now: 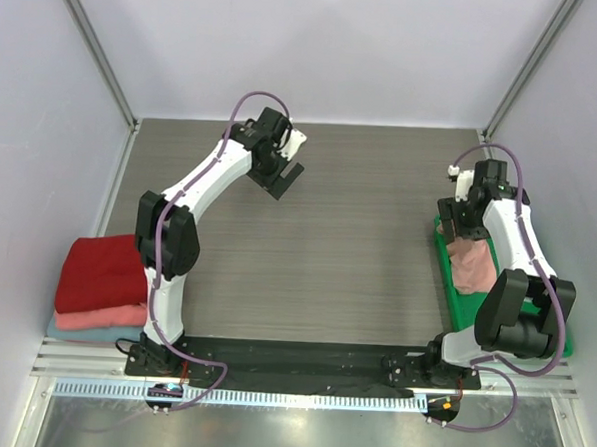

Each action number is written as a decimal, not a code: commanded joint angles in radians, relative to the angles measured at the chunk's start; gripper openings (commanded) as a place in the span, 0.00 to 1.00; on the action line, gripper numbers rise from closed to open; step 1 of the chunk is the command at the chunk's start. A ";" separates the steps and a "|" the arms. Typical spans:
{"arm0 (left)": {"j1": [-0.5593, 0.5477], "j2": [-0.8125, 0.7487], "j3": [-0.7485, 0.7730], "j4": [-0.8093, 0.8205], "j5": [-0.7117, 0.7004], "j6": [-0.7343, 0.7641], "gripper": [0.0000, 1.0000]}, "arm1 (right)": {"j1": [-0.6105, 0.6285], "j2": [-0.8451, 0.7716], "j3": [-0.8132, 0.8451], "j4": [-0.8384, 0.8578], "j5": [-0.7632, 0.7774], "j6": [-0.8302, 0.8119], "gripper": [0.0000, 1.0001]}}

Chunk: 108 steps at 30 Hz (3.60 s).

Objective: Fold and stack the t-shirts
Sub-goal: Grab the tshirt from the pile, then move the tshirt to the center of the board, then flatten the tshirt out

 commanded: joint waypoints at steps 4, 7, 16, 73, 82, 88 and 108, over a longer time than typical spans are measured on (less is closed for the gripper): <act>-0.025 -0.059 0.022 -0.011 0.022 0.031 0.93 | -0.040 -0.002 -0.004 0.068 -0.071 0.023 0.73; -0.040 -0.053 0.027 -0.004 0.011 0.028 0.93 | -0.048 0.023 -0.012 0.118 -0.066 0.012 0.73; -0.057 -0.067 0.022 0.012 -0.010 0.028 0.91 | -0.065 0.020 0.061 0.131 -0.079 0.003 0.01; 0.199 -0.495 -0.087 0.056 -0.220 -0.058 0.99 | 0.823 0.377 0.183 0.367 -0.677 0.211 0.41; 0.213 -0.504 -0.098 0.055 -0.222 -0.058 0.99 | 0.822 0.509 0.279 0.368 -0.559 0.282 0.45; 0.218 -0.507 -0.096 0.058 -0.217 -0.059 0.99 | 0.820 0.488 0.270 0.401 -0.480 0.303 0.44; 0.221 -0.473 -0.061 0.070 -0.226 -0.052 0.98 | 0.820 0.555 0.315 0.464 -0.165 0.322 0.38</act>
